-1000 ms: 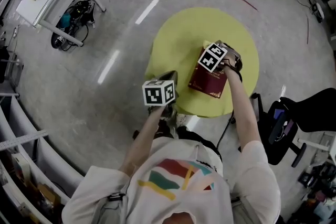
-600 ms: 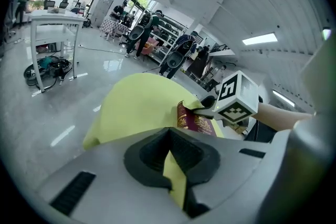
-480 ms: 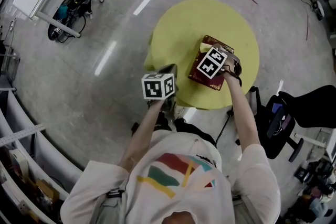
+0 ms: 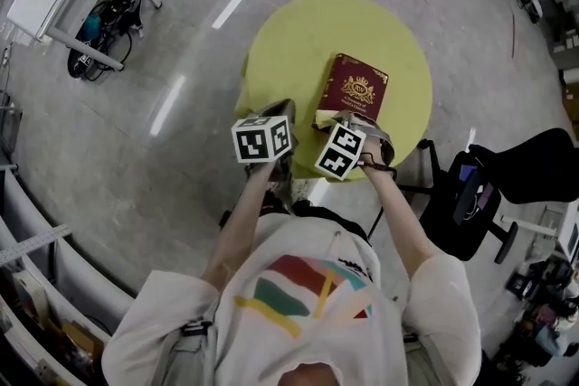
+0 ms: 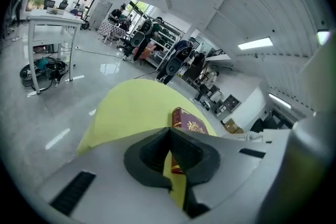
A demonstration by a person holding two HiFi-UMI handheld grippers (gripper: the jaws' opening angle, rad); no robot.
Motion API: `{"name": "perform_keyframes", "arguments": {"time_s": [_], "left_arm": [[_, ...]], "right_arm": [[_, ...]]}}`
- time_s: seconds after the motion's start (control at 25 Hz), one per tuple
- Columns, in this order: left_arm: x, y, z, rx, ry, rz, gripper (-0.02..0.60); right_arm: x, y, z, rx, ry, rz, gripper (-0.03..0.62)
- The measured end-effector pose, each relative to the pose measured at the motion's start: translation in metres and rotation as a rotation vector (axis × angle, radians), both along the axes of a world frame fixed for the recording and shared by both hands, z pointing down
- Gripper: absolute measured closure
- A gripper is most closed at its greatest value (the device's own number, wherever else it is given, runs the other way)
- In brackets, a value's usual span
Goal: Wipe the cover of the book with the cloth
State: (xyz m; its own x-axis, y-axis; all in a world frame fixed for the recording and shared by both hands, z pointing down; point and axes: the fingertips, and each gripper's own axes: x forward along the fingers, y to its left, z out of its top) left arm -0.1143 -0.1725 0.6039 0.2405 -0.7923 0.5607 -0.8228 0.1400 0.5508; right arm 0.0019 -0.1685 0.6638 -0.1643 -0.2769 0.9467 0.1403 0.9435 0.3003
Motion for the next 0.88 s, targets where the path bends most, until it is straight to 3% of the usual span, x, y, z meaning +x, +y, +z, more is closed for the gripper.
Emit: {"name": "perform_keyframes", "arguments": {"time_s": [0.2, 0.48, 0.72, 0.88], "left_arm": [[-0.002, -0.006, -0.010, 0.028, -0.007, -0.001, 0.566], [-0.002, -0.006, -0.015, 0.045, 0.007, -0.007, 0.566], [-0.006, -0.004, -0.015, 0.058, 0.019, -0.042, 0.567], [0.003, 0.004, -0.011, 0.050, 0.031, -0.045, 0.566]], "right_arm": [[0.004, 0.035, 0.001, 0.014, 0.004, -0.038, 0.566], [0.008, 0.043, 0.001, -0.003, -0.005, -0.037, 0.566], [-0.025, -0.035, -0.049, -0.044, -0.226, 0.081, 0.566], [-0.053, -0.106, -0.060, -0.004, -0.293, 0.011, 0.566]]}}
